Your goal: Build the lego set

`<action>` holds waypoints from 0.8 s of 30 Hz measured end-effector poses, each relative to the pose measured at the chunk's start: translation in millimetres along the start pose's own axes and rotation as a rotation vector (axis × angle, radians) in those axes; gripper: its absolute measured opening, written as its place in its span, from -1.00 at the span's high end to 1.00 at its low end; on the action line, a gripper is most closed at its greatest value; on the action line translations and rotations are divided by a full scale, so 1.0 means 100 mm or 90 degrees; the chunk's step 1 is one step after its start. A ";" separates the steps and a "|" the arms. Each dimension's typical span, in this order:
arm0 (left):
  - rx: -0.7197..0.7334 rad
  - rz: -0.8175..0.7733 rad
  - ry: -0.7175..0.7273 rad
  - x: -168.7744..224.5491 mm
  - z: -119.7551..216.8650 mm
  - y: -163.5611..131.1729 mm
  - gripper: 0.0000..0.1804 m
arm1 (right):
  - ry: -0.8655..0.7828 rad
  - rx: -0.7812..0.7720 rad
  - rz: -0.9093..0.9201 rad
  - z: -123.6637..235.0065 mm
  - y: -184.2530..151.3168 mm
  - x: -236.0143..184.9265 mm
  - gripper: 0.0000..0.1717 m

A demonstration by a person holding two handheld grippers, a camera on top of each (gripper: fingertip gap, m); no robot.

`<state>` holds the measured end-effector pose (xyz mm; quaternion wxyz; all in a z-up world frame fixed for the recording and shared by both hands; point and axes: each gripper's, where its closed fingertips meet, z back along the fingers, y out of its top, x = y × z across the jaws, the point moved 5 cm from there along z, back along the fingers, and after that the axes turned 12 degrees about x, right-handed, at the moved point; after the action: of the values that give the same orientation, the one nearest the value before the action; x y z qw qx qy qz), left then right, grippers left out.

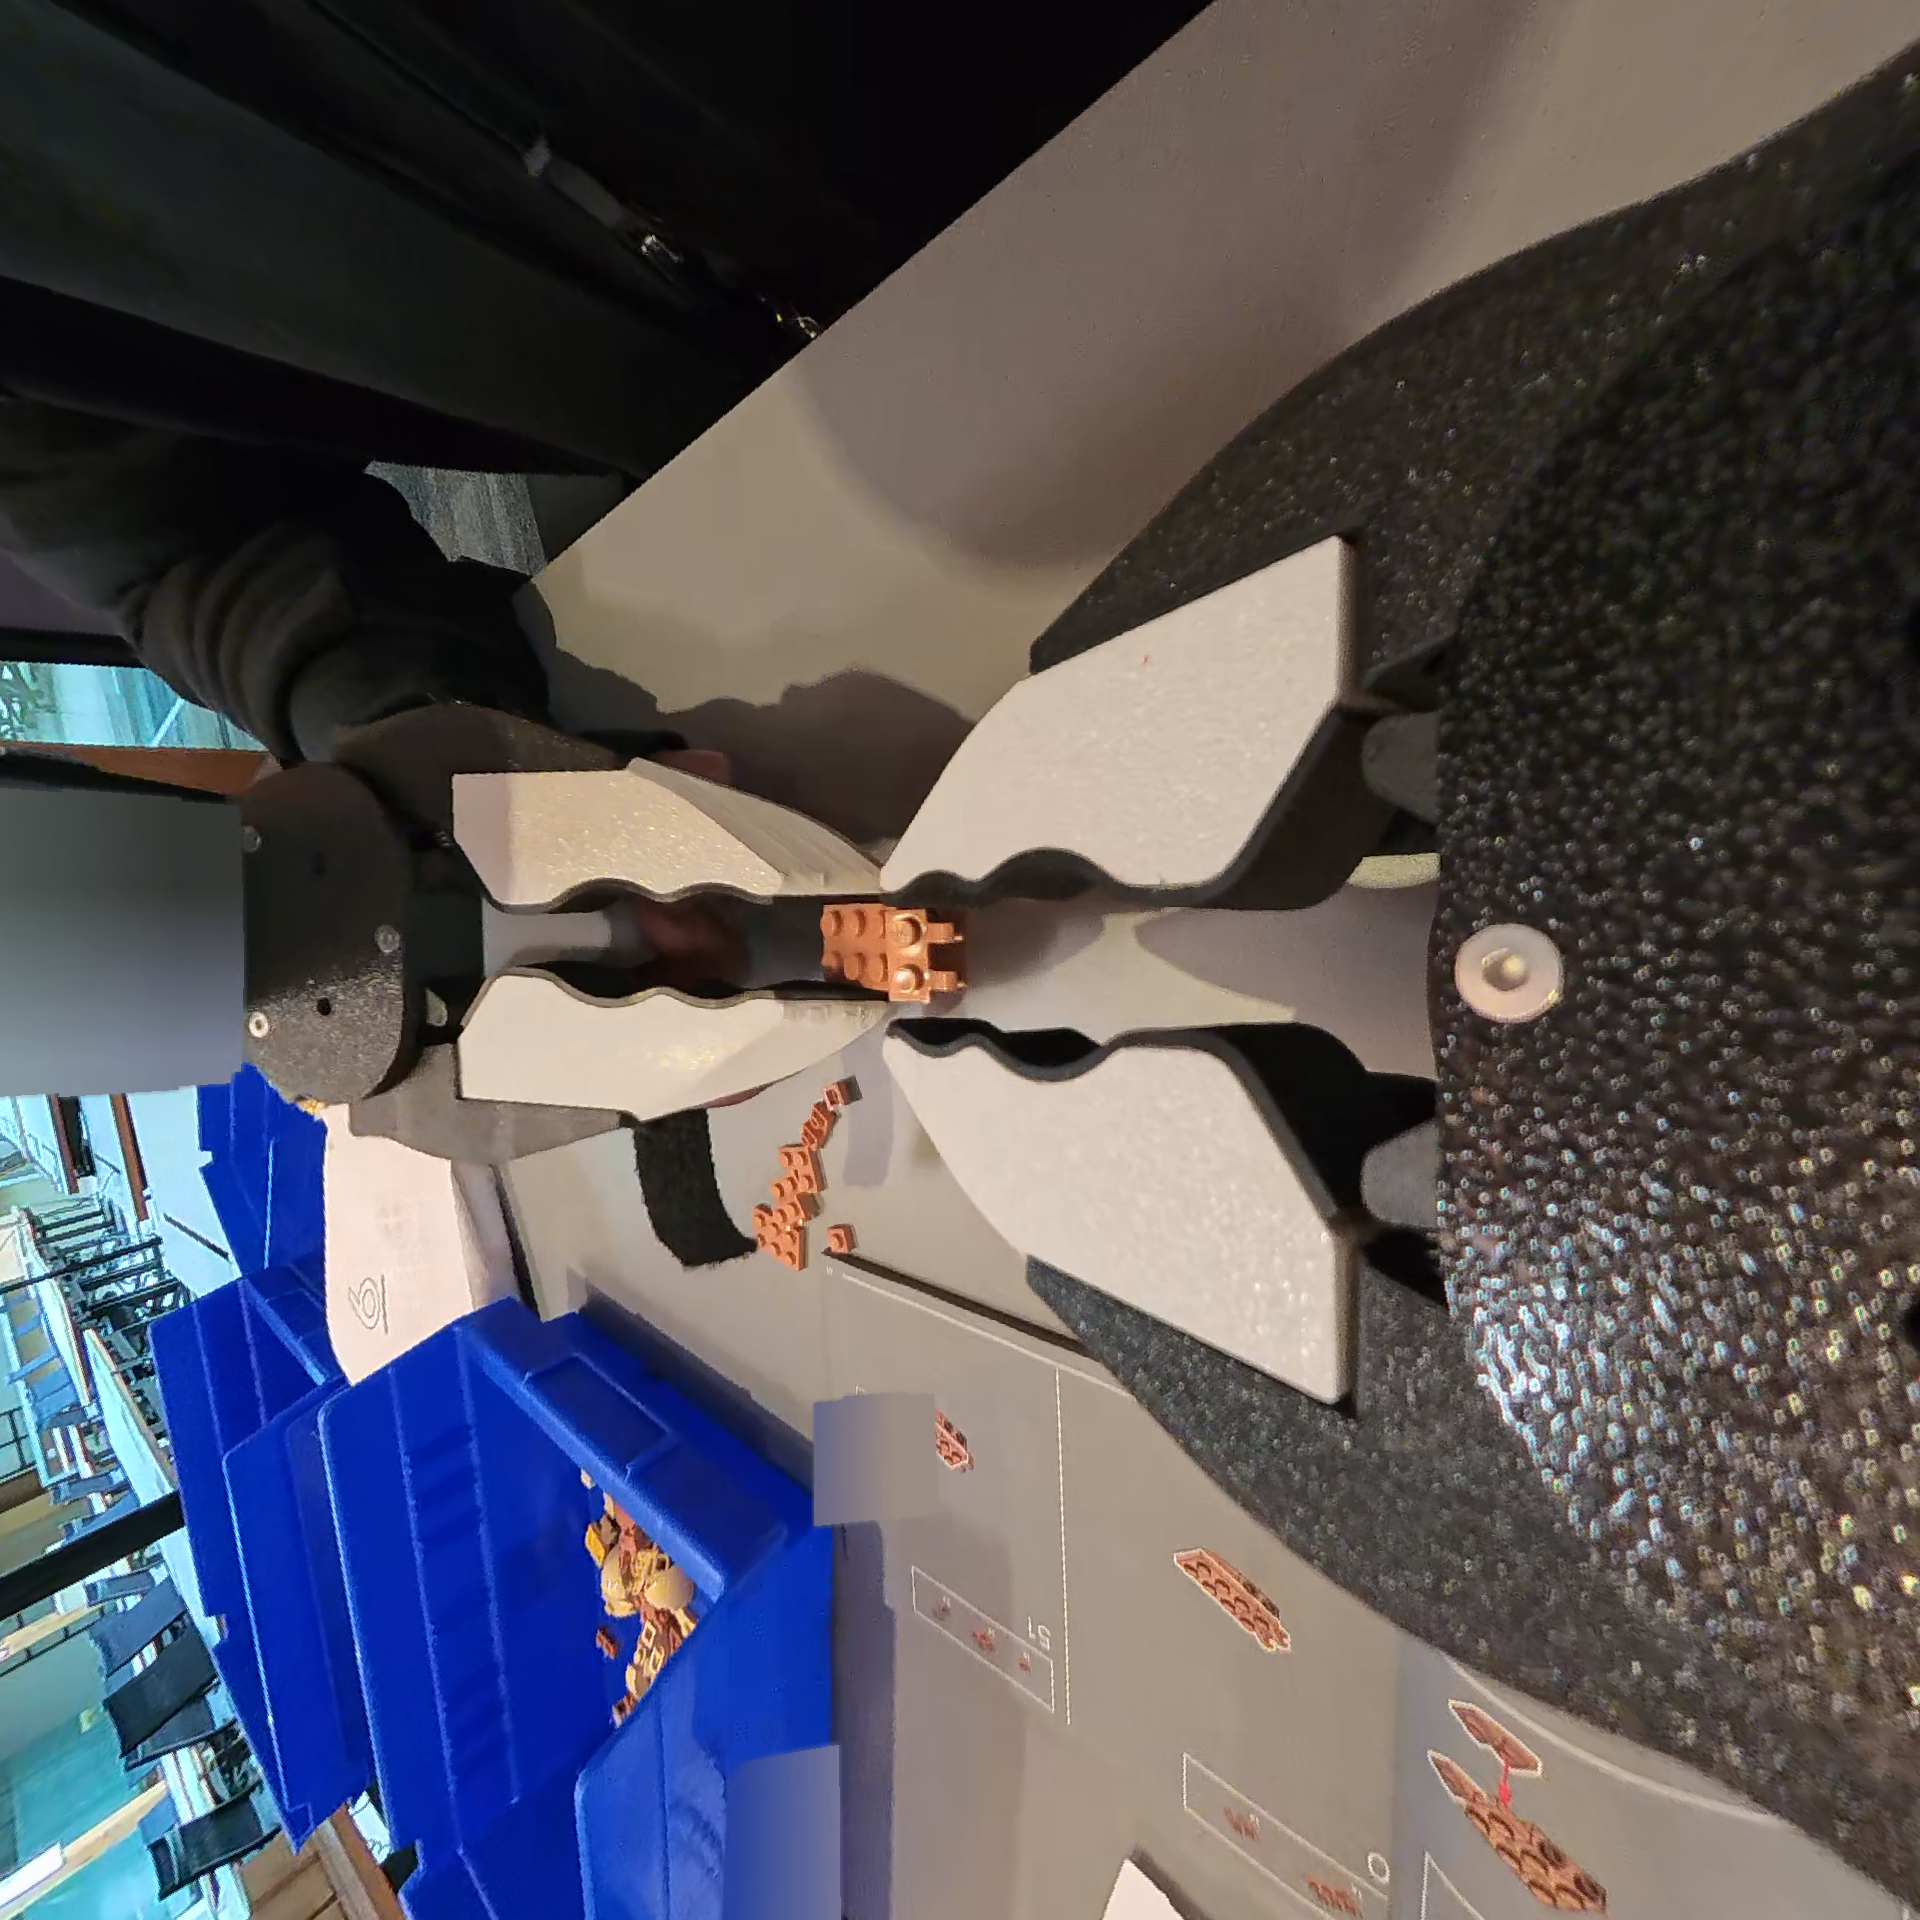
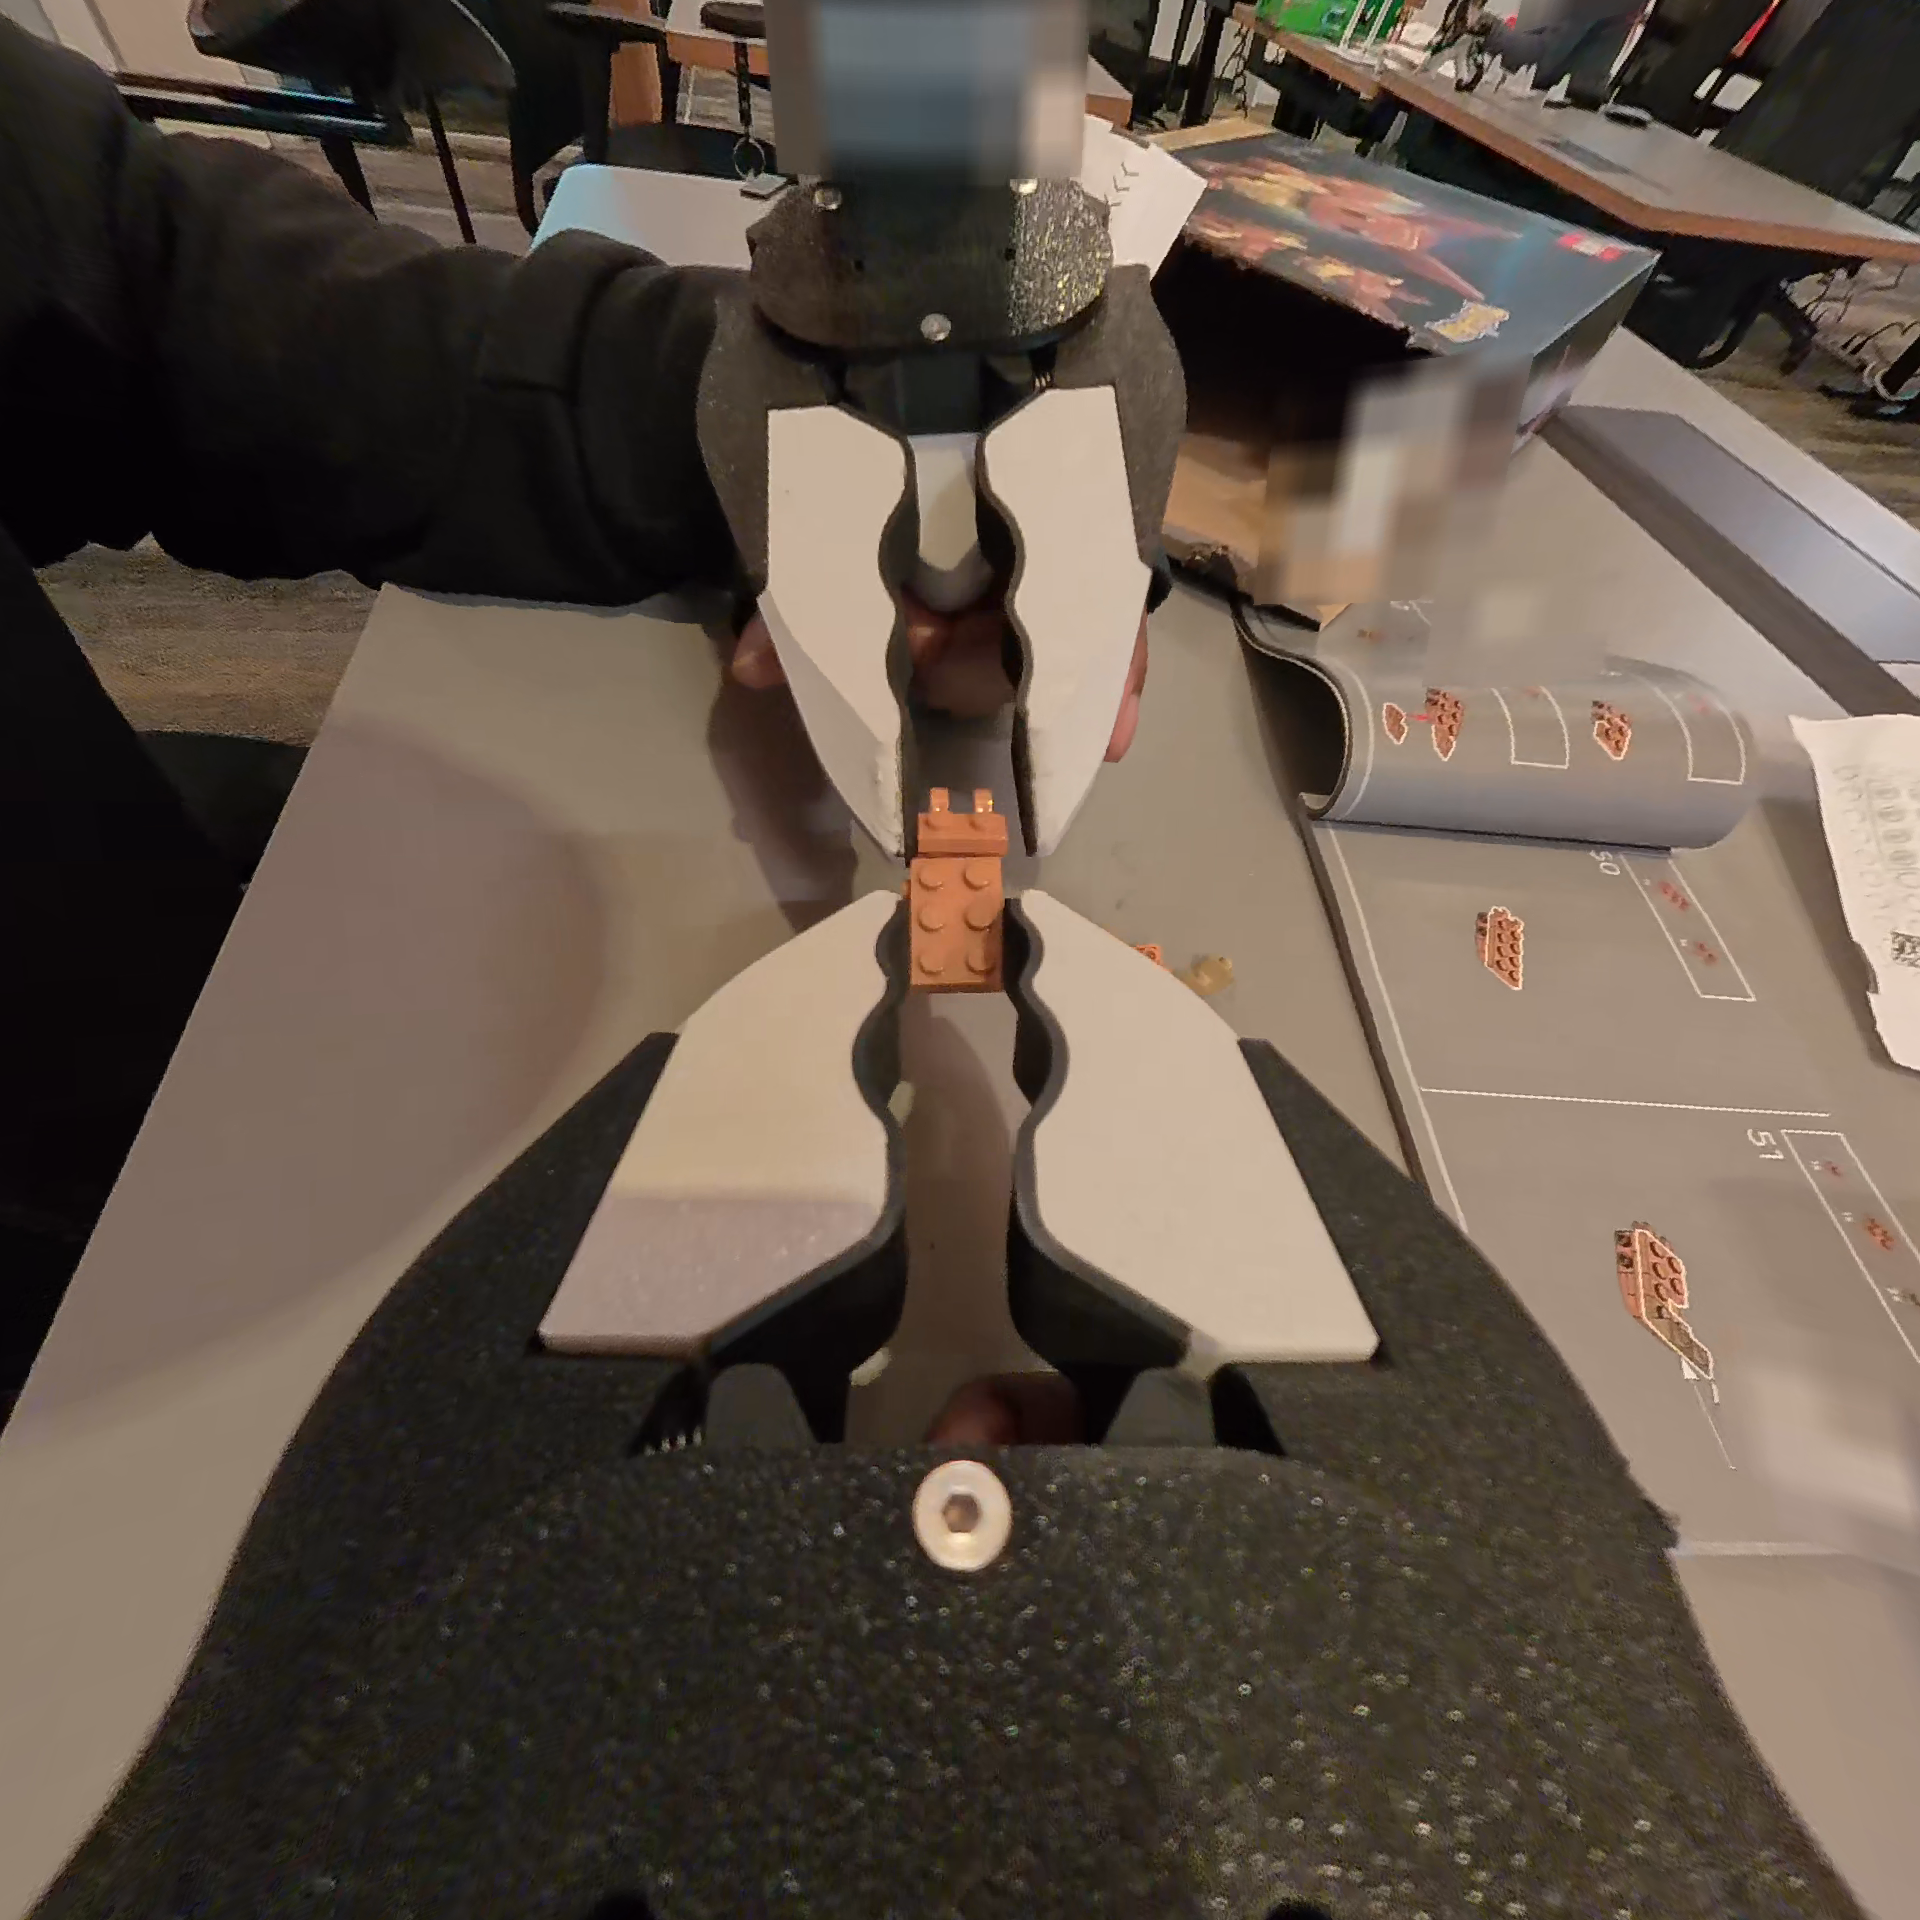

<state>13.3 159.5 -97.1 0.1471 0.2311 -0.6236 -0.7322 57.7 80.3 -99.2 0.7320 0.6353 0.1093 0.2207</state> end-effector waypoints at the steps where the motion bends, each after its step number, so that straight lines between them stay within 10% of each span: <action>1: 0.002 0.000 -0.001 0.00 0.00 0.00 0.78 | -0.001 0.005 0.005 0.00 0.01 -0.01 0.81; 24: 0.001 0.013 -0.040 0.06 -0.01 0.03 0.81 | 0.026 0.029 -0.028 0.01 0.03 -0.04 0.81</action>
<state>8.8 155.3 -94.7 0.1351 0.2018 -0.6310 -0.7368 54.3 78.3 -96.8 0.7198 0.6445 0.1427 0.2149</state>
